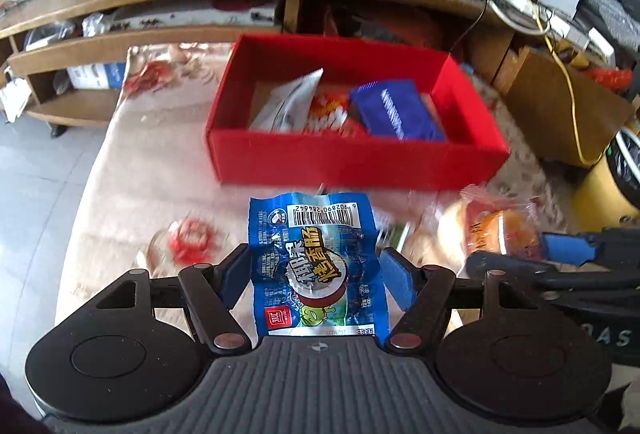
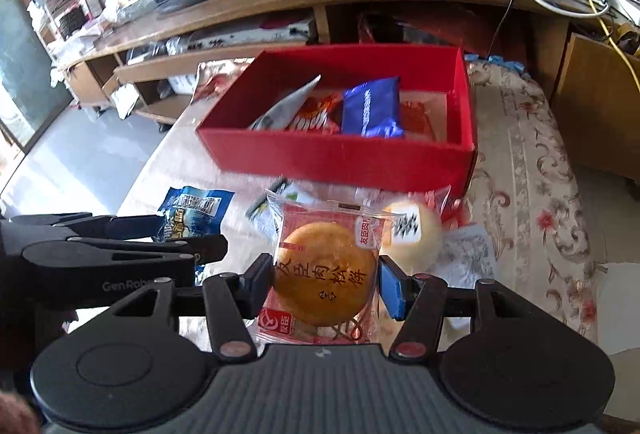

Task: Organize snacks
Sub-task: 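Lift and carry the sausage packet and cake bag over the red box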

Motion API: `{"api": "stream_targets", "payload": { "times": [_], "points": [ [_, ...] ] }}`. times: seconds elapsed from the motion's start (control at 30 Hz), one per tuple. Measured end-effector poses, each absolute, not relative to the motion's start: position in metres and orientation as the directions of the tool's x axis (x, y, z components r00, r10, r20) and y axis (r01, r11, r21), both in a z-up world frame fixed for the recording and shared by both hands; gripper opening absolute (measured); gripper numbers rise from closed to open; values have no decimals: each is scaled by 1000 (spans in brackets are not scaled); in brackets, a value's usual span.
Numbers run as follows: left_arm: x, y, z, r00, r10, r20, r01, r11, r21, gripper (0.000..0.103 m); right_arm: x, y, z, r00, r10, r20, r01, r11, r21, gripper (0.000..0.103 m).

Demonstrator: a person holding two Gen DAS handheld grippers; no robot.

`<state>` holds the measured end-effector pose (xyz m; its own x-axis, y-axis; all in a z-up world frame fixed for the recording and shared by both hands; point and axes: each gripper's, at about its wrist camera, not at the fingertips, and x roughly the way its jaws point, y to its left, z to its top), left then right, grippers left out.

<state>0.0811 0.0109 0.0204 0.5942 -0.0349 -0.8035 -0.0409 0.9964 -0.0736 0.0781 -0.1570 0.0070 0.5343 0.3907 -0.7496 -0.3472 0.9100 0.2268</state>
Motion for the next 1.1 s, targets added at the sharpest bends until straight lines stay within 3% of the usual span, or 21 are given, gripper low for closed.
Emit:
{"api": "stream_targets", "payload": {
  "times": [1.1],
  "points": [
    [200, 8, 35, 662, -3, -749, -90, 992, -84, 75, 210, -159, 30, 639, 325, -697, -229, 946, 231, 52]
  ]
}}
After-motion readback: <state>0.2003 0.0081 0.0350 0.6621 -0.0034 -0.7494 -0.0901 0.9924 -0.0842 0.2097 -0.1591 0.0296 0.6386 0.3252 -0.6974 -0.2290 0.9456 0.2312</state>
